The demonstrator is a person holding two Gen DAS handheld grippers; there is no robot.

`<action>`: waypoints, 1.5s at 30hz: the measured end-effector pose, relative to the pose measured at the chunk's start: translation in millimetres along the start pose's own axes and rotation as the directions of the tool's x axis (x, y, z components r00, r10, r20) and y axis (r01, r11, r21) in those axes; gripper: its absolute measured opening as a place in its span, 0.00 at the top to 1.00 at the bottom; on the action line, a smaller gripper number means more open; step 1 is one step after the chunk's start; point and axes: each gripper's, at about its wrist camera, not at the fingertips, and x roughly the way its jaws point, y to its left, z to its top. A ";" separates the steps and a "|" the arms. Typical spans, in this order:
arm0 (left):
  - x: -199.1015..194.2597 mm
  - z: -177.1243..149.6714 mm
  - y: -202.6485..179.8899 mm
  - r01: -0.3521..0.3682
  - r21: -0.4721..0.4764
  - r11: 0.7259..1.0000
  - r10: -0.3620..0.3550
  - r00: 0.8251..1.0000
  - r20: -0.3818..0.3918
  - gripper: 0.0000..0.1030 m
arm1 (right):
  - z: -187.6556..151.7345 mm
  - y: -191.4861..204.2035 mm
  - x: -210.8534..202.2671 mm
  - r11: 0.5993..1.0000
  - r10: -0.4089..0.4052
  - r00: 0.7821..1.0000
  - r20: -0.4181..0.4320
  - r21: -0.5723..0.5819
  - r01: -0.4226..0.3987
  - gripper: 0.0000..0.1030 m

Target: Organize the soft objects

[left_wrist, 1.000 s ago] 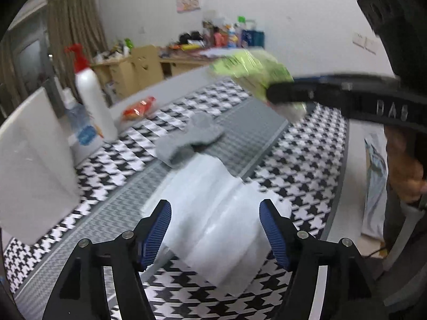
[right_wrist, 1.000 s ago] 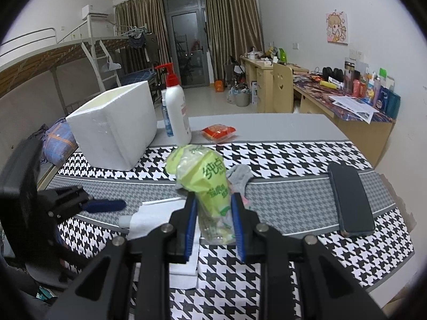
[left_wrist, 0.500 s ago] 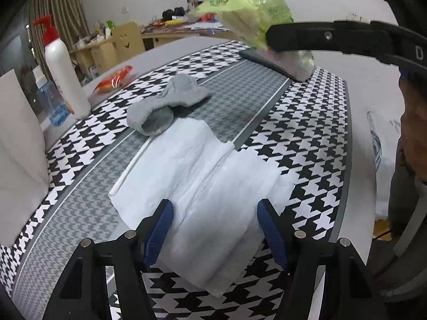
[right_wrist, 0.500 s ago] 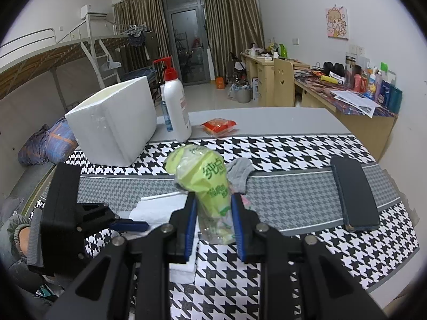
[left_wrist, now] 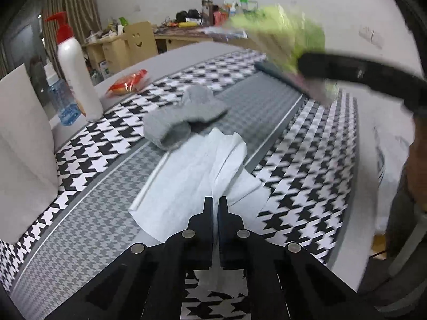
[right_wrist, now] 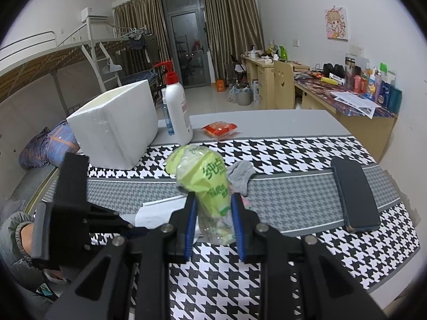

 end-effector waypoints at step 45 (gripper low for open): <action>-154.2 6.8 60.2 -0.245 -0.266 0.932 0.330 0.878 0.346 0.97 | 50.8 69.6 -6.7 0.992 0.051 0.991 0.126 -0.125 -0.036 0.71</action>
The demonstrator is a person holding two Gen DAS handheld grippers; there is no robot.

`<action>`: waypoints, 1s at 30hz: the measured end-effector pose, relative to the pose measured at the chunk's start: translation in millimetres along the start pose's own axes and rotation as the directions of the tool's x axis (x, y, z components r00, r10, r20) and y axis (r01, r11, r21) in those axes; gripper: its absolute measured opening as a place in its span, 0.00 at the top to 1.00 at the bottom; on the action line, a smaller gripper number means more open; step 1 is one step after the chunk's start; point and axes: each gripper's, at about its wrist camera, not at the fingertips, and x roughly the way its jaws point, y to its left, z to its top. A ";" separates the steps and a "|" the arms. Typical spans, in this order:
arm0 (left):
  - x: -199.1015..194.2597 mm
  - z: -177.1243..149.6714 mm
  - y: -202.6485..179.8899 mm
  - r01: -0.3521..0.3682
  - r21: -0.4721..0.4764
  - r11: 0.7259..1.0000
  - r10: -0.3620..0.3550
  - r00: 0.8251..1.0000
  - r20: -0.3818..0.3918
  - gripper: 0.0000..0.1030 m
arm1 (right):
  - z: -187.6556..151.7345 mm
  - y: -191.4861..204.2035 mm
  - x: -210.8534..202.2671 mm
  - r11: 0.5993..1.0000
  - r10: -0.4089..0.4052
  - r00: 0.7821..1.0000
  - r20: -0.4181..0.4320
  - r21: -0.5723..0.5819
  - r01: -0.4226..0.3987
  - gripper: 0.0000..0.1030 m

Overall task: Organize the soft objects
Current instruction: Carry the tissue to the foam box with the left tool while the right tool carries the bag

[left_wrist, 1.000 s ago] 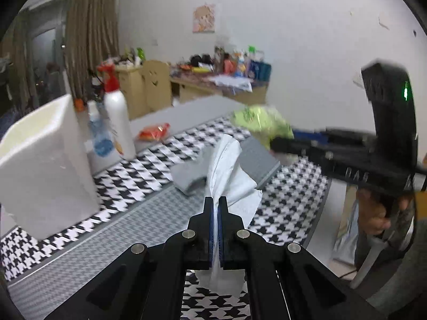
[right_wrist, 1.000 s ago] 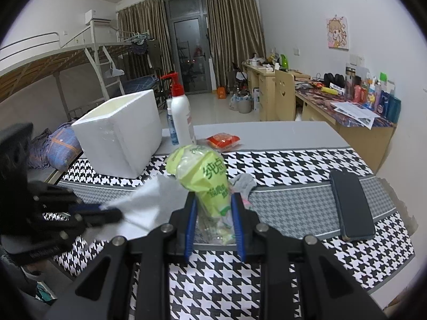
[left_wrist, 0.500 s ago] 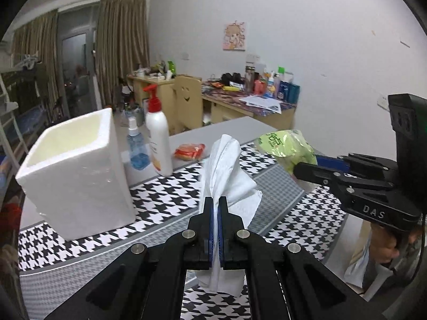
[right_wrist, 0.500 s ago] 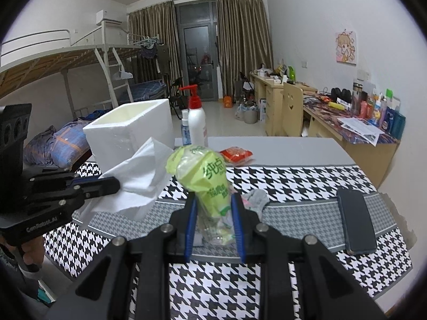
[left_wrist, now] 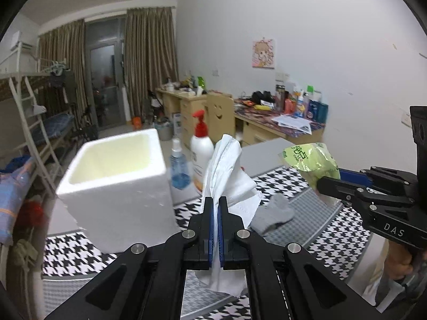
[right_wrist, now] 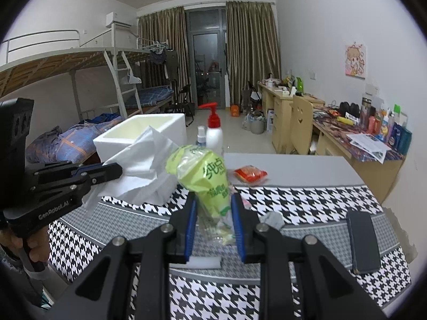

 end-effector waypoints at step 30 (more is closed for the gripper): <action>-15.7 31.9 51.2 -0.173 -0.078 0.982 0.180 0.980 0.091 0.97 | 46.4 44.4 19.9 0.993 0.034 0.997 0.062 -0.111 -0.027 0.71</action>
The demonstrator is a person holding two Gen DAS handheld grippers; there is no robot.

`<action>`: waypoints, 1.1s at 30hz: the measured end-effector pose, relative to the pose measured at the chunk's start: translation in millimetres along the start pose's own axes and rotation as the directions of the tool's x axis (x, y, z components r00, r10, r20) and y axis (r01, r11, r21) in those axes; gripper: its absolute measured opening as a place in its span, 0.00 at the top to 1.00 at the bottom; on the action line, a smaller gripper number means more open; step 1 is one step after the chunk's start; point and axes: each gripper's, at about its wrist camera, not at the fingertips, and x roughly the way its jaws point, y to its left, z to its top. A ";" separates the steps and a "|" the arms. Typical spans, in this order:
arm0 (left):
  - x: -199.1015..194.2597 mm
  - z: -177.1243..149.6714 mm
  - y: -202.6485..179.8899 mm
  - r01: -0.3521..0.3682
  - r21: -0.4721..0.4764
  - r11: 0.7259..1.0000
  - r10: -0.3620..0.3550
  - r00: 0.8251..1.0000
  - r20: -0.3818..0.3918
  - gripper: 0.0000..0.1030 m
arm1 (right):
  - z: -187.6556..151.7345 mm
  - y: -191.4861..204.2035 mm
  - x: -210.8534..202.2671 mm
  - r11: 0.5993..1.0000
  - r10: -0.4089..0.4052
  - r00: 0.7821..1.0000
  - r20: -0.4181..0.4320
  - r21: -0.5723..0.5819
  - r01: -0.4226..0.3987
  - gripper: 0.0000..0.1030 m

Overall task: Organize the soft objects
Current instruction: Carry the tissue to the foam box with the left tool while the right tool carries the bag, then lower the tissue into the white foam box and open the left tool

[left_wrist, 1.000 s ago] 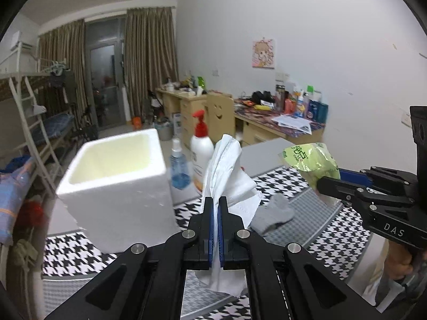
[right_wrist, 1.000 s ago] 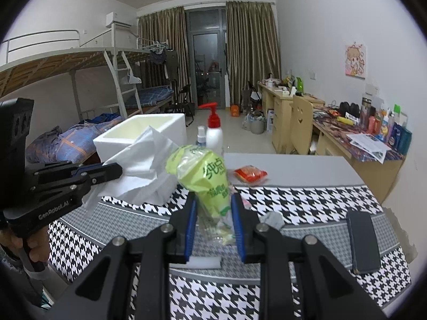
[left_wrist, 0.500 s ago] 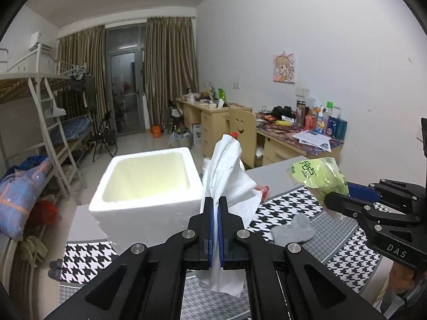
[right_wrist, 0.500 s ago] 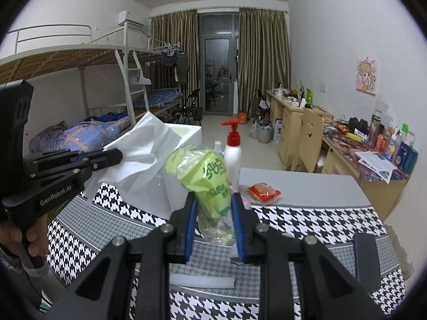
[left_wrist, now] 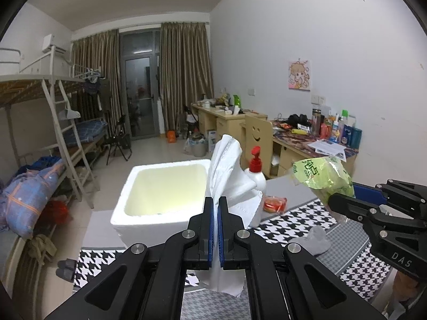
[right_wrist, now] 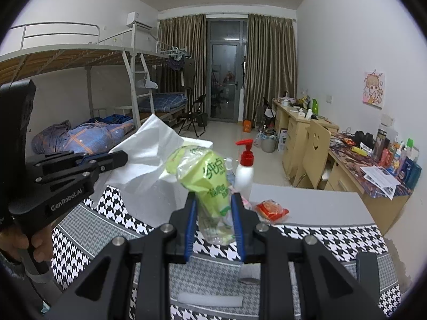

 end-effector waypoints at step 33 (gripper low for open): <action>24.6 26.7 32.2 -0.113 -0.044 0.993 0.115 0.993 0.035 0.97 | 42.9 23.2 36.4 0.999 0.049 0.999 0.011 -0.018 -0.049 0.71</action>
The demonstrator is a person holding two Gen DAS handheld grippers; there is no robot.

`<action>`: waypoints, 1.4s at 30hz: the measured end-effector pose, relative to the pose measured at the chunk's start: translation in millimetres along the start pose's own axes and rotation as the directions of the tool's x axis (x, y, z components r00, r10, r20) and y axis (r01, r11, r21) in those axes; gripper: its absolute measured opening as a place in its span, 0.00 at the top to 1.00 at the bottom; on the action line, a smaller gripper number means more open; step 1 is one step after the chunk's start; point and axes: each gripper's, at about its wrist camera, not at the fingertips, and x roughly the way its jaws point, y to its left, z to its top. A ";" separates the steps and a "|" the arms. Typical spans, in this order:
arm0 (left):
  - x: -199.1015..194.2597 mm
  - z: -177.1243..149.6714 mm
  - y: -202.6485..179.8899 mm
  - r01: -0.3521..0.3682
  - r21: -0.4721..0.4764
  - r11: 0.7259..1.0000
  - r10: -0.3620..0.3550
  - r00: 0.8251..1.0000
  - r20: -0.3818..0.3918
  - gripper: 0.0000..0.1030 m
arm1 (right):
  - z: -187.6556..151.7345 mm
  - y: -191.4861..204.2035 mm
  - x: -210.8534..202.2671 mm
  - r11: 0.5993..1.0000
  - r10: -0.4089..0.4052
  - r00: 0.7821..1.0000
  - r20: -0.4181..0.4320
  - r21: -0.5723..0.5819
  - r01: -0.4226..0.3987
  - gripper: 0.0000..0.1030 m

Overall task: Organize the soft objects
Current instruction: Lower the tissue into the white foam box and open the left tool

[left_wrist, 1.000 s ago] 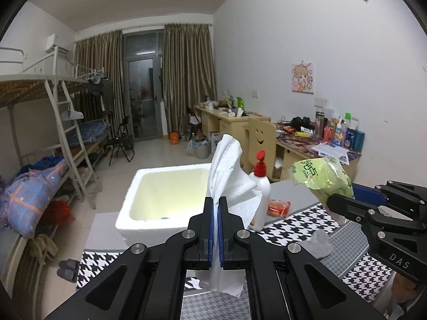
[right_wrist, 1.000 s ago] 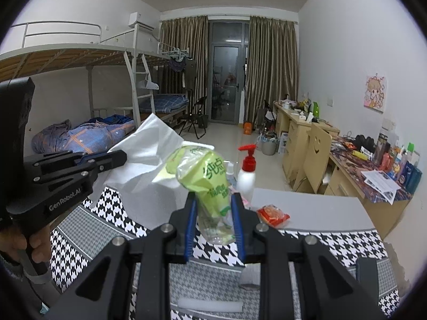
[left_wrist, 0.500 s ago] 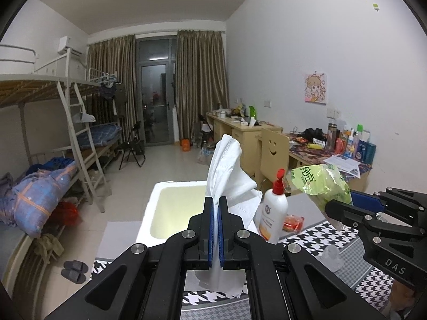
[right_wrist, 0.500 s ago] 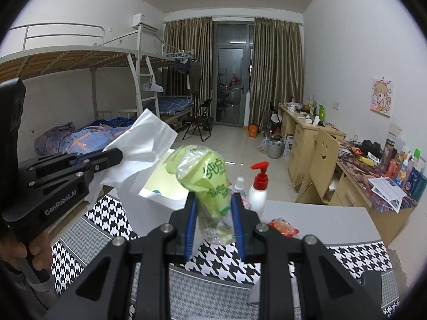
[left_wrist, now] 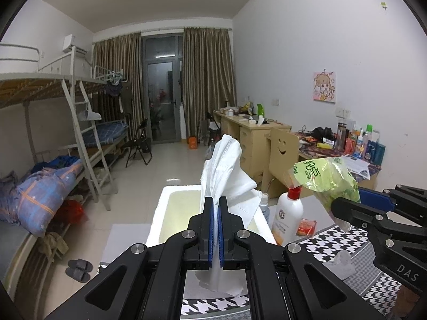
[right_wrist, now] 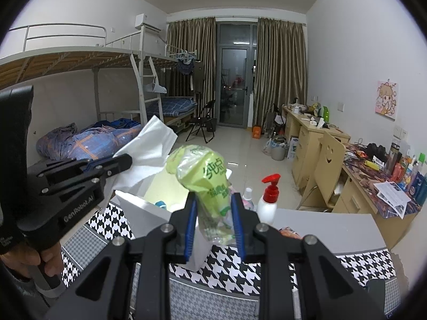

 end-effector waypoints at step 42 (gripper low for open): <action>83.0 -4.3 22.9 -0.038 -0.004 0.999 0.037 0.988 -0.151 0.16 | 15.9 -6.7 53.3 1.000 0.001 0.997 -0.080 0.031 0.001 0.71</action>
